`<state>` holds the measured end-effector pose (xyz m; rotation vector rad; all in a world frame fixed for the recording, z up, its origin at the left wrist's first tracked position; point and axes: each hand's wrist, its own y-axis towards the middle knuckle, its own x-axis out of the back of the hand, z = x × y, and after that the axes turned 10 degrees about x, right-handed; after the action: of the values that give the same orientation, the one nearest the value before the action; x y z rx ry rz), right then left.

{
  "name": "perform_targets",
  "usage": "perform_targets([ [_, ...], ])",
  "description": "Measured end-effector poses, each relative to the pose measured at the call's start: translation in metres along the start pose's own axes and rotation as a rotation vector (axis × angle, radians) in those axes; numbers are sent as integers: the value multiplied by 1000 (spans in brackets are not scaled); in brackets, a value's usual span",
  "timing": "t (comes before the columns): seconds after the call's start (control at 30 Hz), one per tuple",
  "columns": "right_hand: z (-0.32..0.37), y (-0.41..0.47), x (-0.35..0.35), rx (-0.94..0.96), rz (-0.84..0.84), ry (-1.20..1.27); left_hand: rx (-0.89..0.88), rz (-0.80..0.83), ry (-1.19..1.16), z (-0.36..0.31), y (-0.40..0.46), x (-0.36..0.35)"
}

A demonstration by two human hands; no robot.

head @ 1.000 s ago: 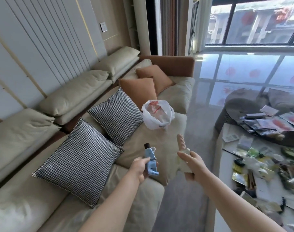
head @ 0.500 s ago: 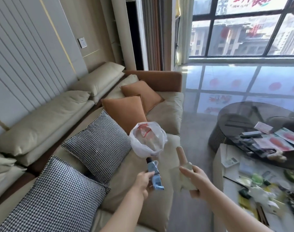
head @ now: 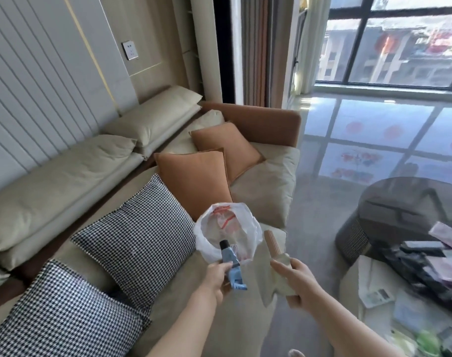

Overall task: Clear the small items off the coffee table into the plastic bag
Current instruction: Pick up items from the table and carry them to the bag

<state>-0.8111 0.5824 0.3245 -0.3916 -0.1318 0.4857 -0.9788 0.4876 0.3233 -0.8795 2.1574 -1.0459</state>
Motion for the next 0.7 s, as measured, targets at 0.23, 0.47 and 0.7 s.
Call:
perform_targets([
  [0.23,32,108,11,-51,134,-109,6,-119,-147,-39,59,-35],
  [0.47,23,180,-5,-107,172,-215,48,-212,-213,-60,111,-42],
  [0.7,3,237,-42,-195,161,-207,122,-265,-167,-86,175,-28],
])
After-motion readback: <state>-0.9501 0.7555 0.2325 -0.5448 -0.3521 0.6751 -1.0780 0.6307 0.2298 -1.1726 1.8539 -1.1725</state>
